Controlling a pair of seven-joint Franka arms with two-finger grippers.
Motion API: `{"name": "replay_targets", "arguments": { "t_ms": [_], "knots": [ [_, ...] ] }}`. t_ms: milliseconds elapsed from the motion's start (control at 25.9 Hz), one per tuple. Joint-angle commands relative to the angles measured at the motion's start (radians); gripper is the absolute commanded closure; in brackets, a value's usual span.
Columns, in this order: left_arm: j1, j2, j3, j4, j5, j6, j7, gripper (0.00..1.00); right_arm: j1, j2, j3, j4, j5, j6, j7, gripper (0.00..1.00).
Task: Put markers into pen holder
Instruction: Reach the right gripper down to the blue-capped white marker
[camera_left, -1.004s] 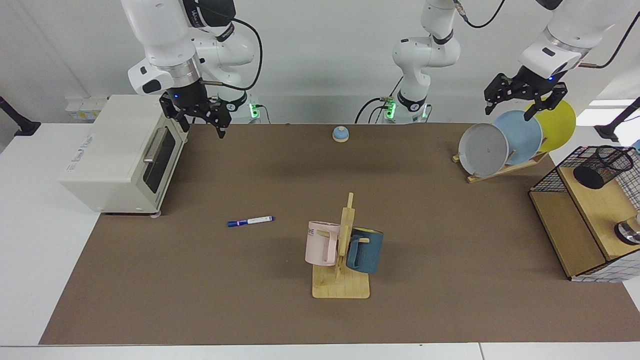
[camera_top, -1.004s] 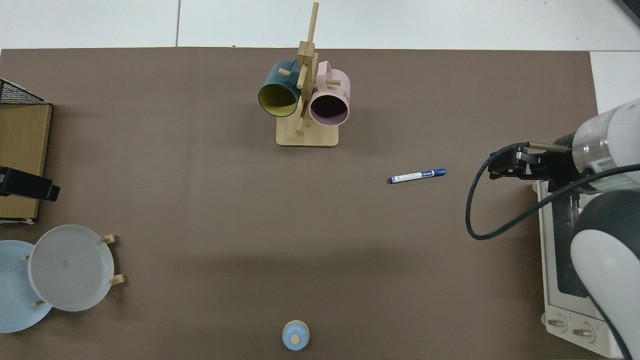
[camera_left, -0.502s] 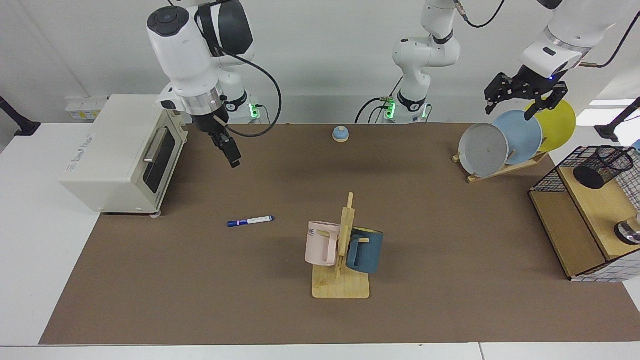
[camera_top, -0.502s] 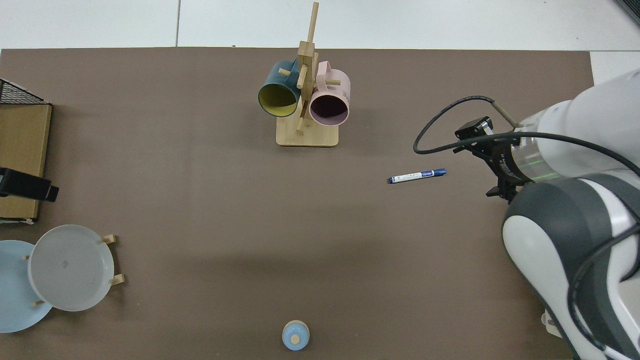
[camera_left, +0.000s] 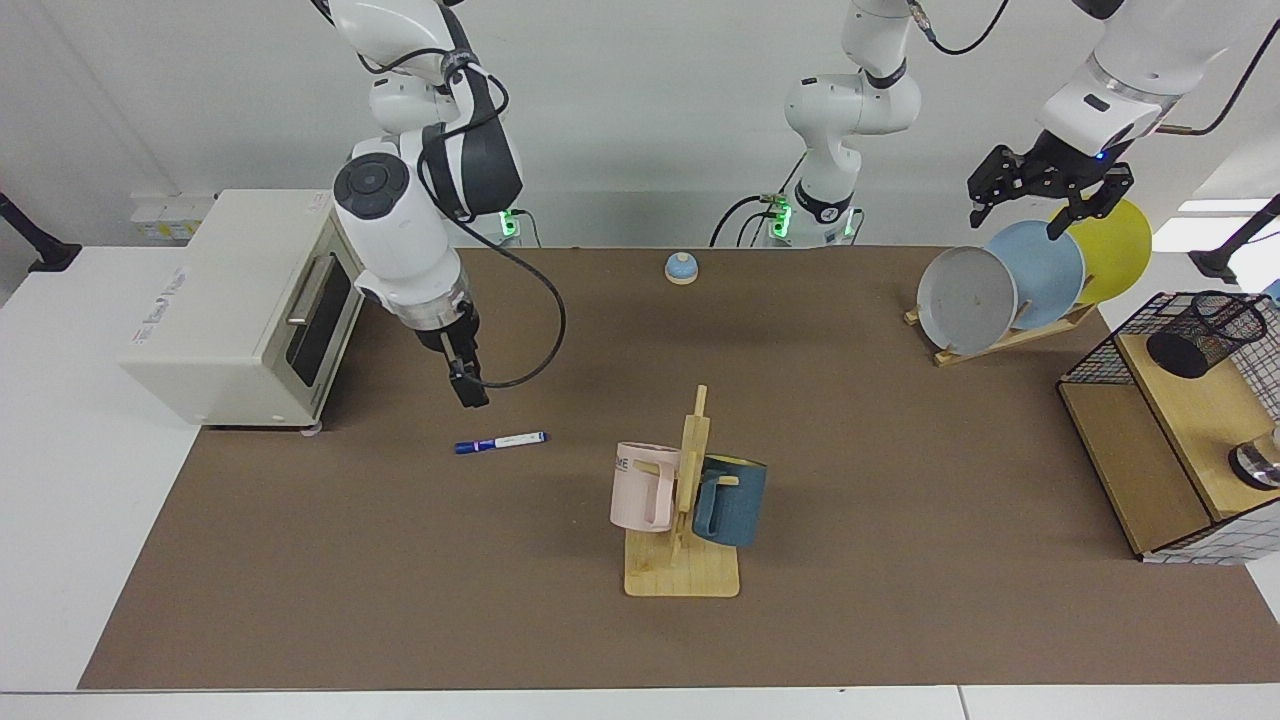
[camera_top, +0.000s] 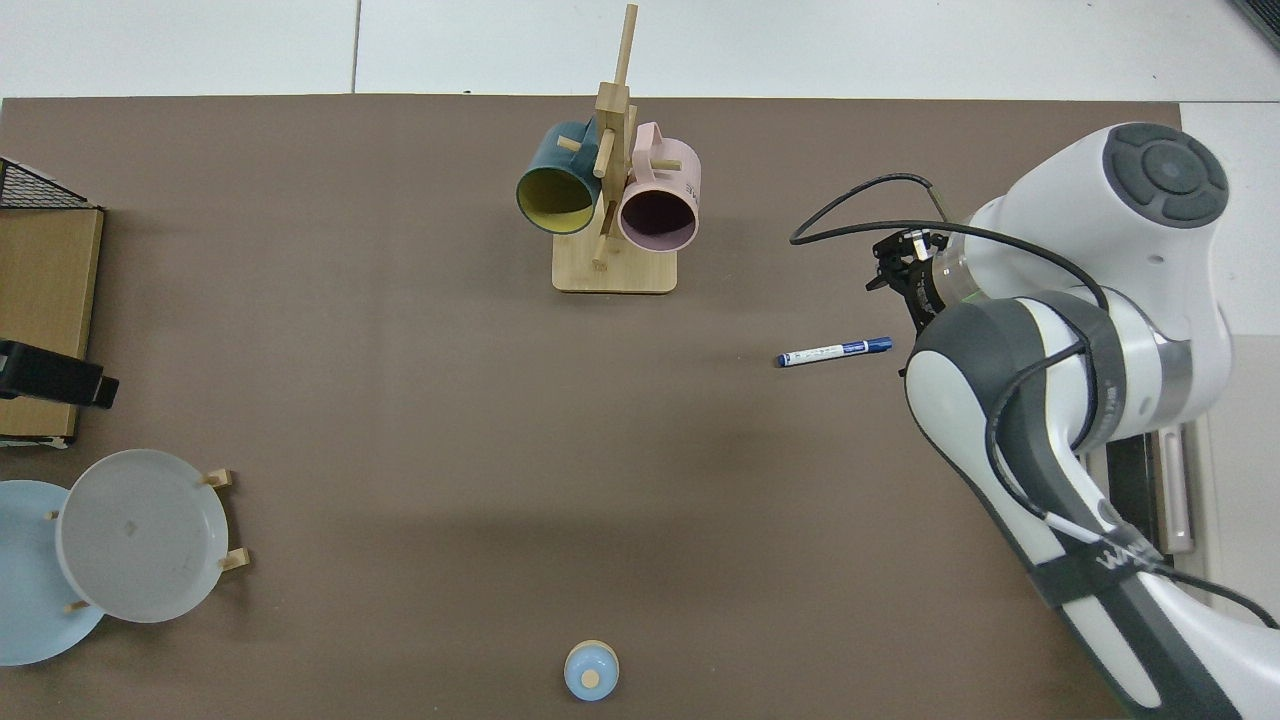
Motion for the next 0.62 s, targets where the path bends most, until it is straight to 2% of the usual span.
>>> {"name": "replay_targets", "arguments": {
  "t_ms": [0,232,579],
  "knots": [
    [0.001,-0.038,0.0,-0.047,0.003,0.0,-0.006,0.0,-0.013,0.045,0.001,-0.026,0.028,0.089,0.083,0.0],
    [0.001,-0.039,0.002,-0.049,0.003,0.0,-0.008,0.0,-0.014,0.062,0.003,-0.162,0.033,0.255,0.112,0.0],
    [0.001,-0.041,0.002,-0.055,0.003,-0.001,-0.01,0.0,-0.014,0.102,0.001,-0.245,0.034,0.364,0.06,0.0]
  ]
}}
